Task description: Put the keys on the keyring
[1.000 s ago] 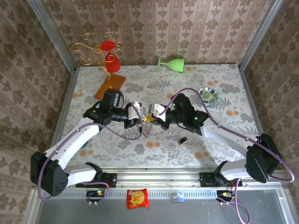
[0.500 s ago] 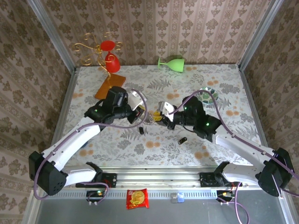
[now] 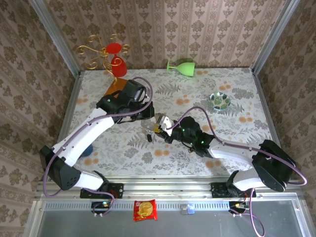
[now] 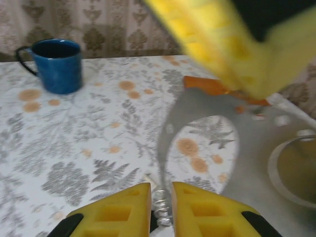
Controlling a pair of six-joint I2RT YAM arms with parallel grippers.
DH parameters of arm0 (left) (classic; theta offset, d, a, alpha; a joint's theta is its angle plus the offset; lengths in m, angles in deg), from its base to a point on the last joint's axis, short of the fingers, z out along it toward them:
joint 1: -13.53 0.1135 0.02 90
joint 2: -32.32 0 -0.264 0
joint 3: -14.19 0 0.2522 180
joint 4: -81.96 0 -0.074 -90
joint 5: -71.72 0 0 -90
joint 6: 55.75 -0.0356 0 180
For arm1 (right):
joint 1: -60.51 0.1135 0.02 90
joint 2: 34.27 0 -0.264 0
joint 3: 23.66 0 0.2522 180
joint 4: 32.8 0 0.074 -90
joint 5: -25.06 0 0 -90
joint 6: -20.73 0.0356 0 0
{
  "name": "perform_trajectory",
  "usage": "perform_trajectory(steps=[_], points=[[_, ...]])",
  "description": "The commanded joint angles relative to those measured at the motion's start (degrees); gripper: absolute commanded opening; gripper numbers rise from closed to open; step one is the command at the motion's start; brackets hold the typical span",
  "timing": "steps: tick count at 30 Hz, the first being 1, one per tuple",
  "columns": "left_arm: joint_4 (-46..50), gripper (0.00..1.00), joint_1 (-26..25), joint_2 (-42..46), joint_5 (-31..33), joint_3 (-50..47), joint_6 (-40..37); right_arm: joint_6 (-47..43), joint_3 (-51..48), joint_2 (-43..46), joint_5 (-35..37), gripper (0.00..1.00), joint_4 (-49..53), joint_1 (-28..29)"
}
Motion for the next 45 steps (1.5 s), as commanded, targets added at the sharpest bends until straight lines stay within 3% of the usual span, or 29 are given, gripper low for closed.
perform_trajectory(steps=[1, 6, 13, 24, 45], points=[[8.0, 0.00, 0.1, -0.8, -4.2, 3.0, 13.5, -1.0, -1.4, -1.8, 5.7, 0.21, -13.0, 0.1], [13.4, 0.00, 0.9, -2.2, -7.9, 4.3, 21.9, -2.4, -2.6, -2.9, 6.3, 0.24, -18.0, 0.1], [11.7, 0.00, 2.9, -0.3, -12.1, 0.9, 29.7, -4.0, -3.8, -4.4, 1.8, 0.28, -21.7, 0.2], [11.0, 0.00, 3.9, 0.6, -12.4, 0.8, 32.5, -10.3, -6.3, -2.1, -1.9, 0.29, -18.8, 0.7], [7.4, 0.00, 4.0, 2.9, -13.1, -2.7, 38.0, -7.9, -4.6, -4.1, 0.1, 0.26, -25.1, 2.3]])
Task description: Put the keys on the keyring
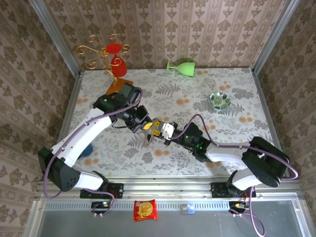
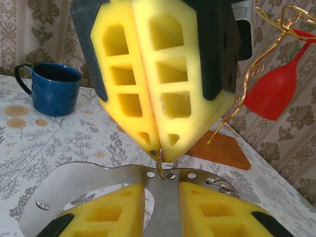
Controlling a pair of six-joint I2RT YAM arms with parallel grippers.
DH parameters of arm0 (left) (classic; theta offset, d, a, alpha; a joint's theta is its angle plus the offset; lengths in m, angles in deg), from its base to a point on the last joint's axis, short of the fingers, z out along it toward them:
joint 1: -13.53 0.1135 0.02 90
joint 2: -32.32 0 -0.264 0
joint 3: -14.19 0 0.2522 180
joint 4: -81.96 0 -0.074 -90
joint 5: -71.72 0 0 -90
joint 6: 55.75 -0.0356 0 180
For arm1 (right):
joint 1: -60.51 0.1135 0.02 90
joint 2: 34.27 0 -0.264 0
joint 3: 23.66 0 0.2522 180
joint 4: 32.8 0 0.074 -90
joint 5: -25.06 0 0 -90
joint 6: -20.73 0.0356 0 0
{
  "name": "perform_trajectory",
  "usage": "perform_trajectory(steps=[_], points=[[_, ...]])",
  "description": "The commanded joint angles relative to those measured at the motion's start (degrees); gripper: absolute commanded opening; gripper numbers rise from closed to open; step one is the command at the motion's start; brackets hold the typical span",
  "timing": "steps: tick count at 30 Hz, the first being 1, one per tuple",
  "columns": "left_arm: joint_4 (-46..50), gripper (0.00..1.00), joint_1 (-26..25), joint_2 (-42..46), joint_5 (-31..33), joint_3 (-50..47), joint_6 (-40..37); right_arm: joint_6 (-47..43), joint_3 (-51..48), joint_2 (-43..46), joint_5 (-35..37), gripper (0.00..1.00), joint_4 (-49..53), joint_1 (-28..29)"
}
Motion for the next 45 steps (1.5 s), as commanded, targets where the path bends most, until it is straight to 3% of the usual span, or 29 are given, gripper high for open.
perform_trajectory(steps=[1, 16, 20, 24, 26, 29, 31, 35, 38, 42, 45], points=[[-0.5, 0.00, 0.6, 1.5, -0.6, -0.4, 4.2, 0.9, 1.3, -0.4, 1.0, 0.26, -4.4, 0.7], [-3.0, 0.00, 0.6, 2.0, -1.9, -2.0, 7.2, 0.6, 2.6, -2.6, 3.4, 0.20, -6.0, 1.5], [-4.4, 0.00, 0.5, 2.5, -2.4, -3.1, 8.7, 0.4, 3.0, -3.3, 5.1, 0.14, -7.4, 1.6], [-6.9, 0.00, 0.5, 2.9, -2.9, -4.3, 9.8, 0.1, 2.8, -3.4, 5.9, 0.00, -8.1, 1.7], [-8.8, 0.00, 0.6, 3.2, -2.8, -5.0, 9.6, 0.1, 2.5, -3.3, 5.7, 0.00, -8.1, 1.7], [-11.4, 0.26, 0.9, 4.7, -0.4, -6.2, 7.8, 0.2, 2.3, -2.8, 4.8, 0.00, -7.1, 1.6], [-13.0, 0.34, 1.8, 6.1, 2.6, -6.6, 5.4, 0.4, 2.3, -2.3, 4.2, 0.00, -5.9, 1.4], [-16.4, 0.50, 4.9, 9.3, 10.7, -7.1, -4.0, 2.7, 1.9, -1.6, 2.2, 0.00, -4.7, 0.1], [-22.6, 0.51, 7.9, 12.6, 15.9, -9.8, -16.5, 3.7, 2.0, -0.7, 0.5, 0.00, -2.7, -0.8], [-39.0, 0.51, 10.1, 19.4, 17.5, -19.5, -44.1, 5.1, 2.2, 0.4, -2.2, 0.00, 0.3, -2.1], [-52.8, 0.50, 10.1, 25.5, 11.7, -29.8, -69.6, 5.9, 2.5, 1.3, -4.2, 0.00, 2.3, -3.1]])
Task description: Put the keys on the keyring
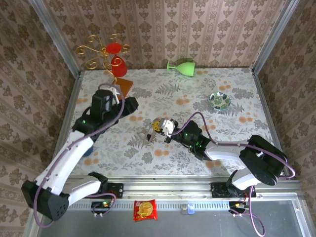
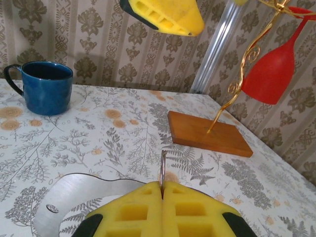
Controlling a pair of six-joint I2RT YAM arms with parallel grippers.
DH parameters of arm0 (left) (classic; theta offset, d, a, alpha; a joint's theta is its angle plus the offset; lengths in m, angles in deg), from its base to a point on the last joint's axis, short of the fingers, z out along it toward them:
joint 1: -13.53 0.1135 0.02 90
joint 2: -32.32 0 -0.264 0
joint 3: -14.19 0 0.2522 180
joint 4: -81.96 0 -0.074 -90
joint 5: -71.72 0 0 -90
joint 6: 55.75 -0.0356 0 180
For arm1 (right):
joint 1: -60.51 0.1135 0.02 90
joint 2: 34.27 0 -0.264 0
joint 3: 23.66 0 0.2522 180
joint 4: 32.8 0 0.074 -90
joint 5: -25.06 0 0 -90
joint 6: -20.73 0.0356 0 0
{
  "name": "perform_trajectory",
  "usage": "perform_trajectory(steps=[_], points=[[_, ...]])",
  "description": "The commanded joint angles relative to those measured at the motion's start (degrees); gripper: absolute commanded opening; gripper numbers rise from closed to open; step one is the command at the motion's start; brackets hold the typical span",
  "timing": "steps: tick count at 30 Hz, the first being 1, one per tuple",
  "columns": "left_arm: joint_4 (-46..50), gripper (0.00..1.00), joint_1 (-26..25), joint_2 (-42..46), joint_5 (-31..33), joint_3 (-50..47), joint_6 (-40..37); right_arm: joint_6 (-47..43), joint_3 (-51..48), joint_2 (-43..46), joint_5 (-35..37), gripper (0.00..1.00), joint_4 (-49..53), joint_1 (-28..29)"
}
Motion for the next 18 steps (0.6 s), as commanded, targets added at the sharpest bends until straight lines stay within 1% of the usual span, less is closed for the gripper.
perform_trajectory(steps=[1, 3, 4, 6, 9, 11, 12, 14, 18], points=[[-19.6, 0.51, -0.1, 6.0, -4.2, -9.3, -37.4, 2.2, 1.7, 3.0, -4.1, 0.00, 1.8, -1.0], [-23.6, 0.56, 0.1, 8.4, -8.6, -13.8, -49.0, 2.9, 2.2, 3.9, -6.2, 0.00, 4.0, -2.0], [-23.6, 0.57, 0.2, 8.9, -11.5, -14.5, -53.5, 3.1, 2.4, 3.9, -7.3, 0.00, 5.2, -2.4], [-19.4, 0.58, 0.2, 9.0, -18.0, -14.1, -63.2, 3.1, 3.6, 6.7, -10.0, 0.00, 9.6, -3.4], [-11.9, 0.54, 0.2, 7.9, -24.6, -12.1, -72.5, 1.1, 5.5, 9.2, -13.1, 0.00, 17.4, -4.5], [-9.0, 0.51, 0.2, 7.3, -27.3, -11.4, -76.6, -0.2, 6.6, 10.8, -14.2, 0.00, 21.9, -5.0], [-7.8, 0.49, 0.1, 7.0, -30.1, -11.1, -78.5, -1.1, 7.1, 11.6, -14.5, 0.00, 24.3, -5.2], [-5.3, 0.48, -0.5, 5.7, -32.2, -10.4, -81.9, -2.8, 8.4, 12.8, -15.1, 0.00, 28.6, -5.4], [-4.7, 0.47, -2.3, 2.4, -35.1, -8.9, -84.5, -5.3, 11.1, 14.0, -16.2, 0.00, 35.1, -5.5]])
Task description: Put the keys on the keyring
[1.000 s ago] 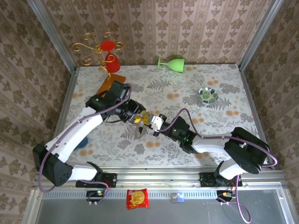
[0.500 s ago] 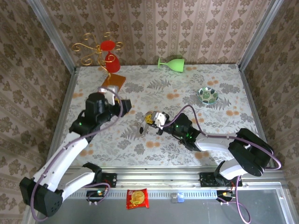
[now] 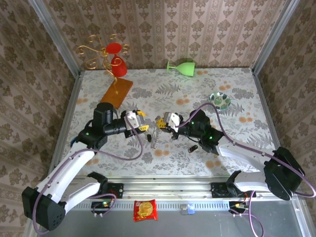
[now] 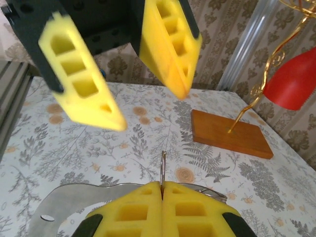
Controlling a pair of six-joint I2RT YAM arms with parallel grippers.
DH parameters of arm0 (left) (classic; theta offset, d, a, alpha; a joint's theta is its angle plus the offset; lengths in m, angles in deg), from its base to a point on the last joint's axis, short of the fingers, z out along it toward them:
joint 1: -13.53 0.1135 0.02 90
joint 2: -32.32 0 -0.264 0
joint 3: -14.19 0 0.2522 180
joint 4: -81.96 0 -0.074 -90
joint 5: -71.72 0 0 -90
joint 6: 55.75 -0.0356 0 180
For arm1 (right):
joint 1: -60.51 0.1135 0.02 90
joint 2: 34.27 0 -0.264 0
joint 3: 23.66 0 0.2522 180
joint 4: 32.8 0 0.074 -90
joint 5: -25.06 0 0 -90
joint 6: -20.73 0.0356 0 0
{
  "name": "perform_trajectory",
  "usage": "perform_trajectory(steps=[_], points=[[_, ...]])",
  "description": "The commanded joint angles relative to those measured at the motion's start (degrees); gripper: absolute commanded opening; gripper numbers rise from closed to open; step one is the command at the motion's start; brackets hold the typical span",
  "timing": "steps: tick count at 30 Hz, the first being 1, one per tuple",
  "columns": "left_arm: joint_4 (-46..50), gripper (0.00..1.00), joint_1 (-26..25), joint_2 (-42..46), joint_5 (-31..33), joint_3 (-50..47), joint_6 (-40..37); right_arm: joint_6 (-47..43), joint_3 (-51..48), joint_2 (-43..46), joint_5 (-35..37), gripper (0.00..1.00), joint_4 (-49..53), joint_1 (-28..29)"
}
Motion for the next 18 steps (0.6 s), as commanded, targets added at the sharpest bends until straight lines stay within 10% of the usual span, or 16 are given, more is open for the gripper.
perform_trajectory(steps=[1, 18], points=[[2.4, 0.47, -1.3, -2.1, -6.7, 2.3, -7.6, -3.5, 3.2, 1.8, -3.0, 0.00, 8.1, -0.2], [2.5, 0.20, -3.9, -8.2, -9.2, 5.1, -10.3, -7.3, 8.0, 2.1, -5.9, 0.00, 15.7, 0.1]])
